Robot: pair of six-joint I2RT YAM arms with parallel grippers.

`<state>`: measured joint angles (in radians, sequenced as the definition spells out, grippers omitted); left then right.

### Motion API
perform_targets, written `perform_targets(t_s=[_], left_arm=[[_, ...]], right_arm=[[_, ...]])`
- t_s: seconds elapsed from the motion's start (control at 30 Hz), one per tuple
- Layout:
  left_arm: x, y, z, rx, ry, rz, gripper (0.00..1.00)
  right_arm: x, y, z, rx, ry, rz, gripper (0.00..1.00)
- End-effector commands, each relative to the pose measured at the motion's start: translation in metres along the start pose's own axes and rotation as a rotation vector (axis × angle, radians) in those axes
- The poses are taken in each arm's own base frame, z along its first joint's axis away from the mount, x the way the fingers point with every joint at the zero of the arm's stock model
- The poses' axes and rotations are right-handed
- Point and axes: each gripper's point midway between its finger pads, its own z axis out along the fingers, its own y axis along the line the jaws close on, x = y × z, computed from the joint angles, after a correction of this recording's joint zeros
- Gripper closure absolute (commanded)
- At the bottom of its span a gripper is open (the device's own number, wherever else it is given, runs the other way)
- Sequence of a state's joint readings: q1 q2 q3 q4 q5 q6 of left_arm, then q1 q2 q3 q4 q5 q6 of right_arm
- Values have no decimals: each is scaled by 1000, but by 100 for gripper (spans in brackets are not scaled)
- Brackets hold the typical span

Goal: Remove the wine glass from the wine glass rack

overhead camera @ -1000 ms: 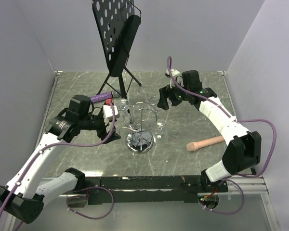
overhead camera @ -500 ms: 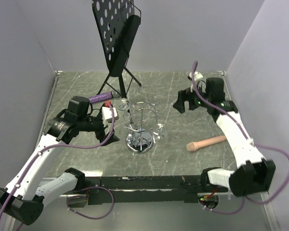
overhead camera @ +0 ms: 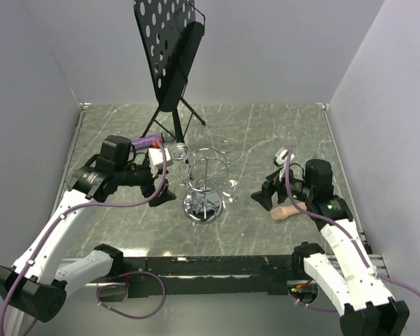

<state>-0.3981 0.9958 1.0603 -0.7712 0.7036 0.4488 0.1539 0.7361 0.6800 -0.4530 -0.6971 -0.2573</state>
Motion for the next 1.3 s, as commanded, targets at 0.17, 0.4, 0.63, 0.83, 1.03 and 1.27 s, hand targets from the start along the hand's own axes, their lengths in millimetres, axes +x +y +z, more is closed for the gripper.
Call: perform_targets(t_s=[0.17, 0.4, 0.63, 0.83, 1.03, 1.27], left_arm=[[-21, 7, -4, -7, -79, -9, 3], [-24, 11, -9, -21, -88, -35, 2], [-26, 15, -12, -40, -100, -51, 2], [-26, 16, -13, -44, -98, -50, 2], [-26, 18, -13, -45, -97, -54, 1], [-27, 21, -13, -47, -98, -54, 1]], right_arm=[[8, 47, -2, -163, -27, -232, 0], [-1, 56, 12, -209, -58, -242, 0], [-7, 70, 28, -299, -71, -273, 0], [-9, 84, 41, -361, -65, -302, 0], [-11, 89, 52, -373, -73, -304, 0], [-9, 87, 58, -356, -68, -281, 5]])
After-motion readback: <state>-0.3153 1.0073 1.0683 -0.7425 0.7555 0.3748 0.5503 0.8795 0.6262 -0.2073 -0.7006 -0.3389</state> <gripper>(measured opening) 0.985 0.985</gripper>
